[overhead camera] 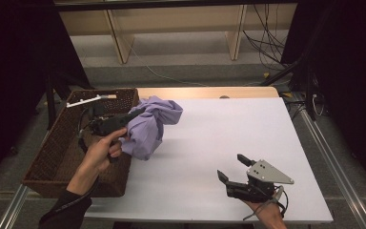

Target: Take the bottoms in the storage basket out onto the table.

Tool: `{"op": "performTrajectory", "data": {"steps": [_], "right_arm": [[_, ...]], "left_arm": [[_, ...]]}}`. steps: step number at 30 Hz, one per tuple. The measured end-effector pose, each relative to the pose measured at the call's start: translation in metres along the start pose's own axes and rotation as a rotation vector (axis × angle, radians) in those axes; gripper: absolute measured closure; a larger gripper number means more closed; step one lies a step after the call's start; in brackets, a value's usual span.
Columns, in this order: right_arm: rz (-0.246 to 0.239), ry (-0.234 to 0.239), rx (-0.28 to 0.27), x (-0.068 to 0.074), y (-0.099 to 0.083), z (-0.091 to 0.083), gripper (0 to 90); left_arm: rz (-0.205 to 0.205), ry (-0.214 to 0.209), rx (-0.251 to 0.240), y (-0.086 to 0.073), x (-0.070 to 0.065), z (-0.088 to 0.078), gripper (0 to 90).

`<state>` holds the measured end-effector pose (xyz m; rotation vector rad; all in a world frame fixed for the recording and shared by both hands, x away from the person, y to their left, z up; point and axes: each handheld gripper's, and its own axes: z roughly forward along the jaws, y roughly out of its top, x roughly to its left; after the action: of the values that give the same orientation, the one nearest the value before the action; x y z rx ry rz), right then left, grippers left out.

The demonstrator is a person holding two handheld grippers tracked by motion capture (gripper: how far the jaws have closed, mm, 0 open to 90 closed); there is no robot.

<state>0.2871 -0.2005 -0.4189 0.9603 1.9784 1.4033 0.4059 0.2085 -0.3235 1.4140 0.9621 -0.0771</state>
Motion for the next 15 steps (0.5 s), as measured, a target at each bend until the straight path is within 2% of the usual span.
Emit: {"op": "performTrajectory", "data": {"steps": [6,9,15], "right_arm": [[0.004,0.001,-0.002,0.000,0.000,0.000,18.9],[0.010,-0.002,0.000,-0.001,0.000,0.000,18.8],[0.007,-0.001,0.000,-0.001,0.000,0.000,18.9]], "left_arm": [[-0.019,-0.016,-0.001,-0.001,-0.003,0.007,80.2],[0.003,-0.007,0.003,-0.001,-0.008,0.011,80.2],[0.000,-0.017,0.019,-0.004,-0.012,0.022,80.2]]}}
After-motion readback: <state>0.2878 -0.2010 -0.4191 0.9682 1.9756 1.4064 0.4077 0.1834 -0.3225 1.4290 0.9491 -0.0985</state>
